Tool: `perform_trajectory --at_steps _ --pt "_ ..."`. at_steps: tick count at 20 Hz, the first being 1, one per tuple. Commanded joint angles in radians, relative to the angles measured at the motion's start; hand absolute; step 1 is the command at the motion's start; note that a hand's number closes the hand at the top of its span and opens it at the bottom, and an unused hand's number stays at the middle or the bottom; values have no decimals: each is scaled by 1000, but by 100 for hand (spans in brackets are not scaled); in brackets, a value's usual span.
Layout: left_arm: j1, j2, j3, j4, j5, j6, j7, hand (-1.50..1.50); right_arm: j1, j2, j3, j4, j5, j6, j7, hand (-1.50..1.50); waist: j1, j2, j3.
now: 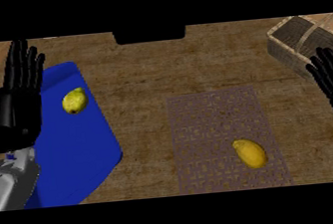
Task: Pick the lemon from the placemat and place it in the basket
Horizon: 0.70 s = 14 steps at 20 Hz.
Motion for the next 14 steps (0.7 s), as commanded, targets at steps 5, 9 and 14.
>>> perform_trajectory --at_steps 5,9,14 --pt "74 23 -16 146 -39 -15 89 0 -139 -105 10 260 61 229 -186 150 53 27 -7" --pt "96 18 -40 191 -23 -39 152 0 -130 55 118 208 53 323 -440 150 39 21 -6" --pt "96 29 -12 215 -24 -52 155 0 -91 135 148 169 387 -116 -335 -150 7 9 -11"
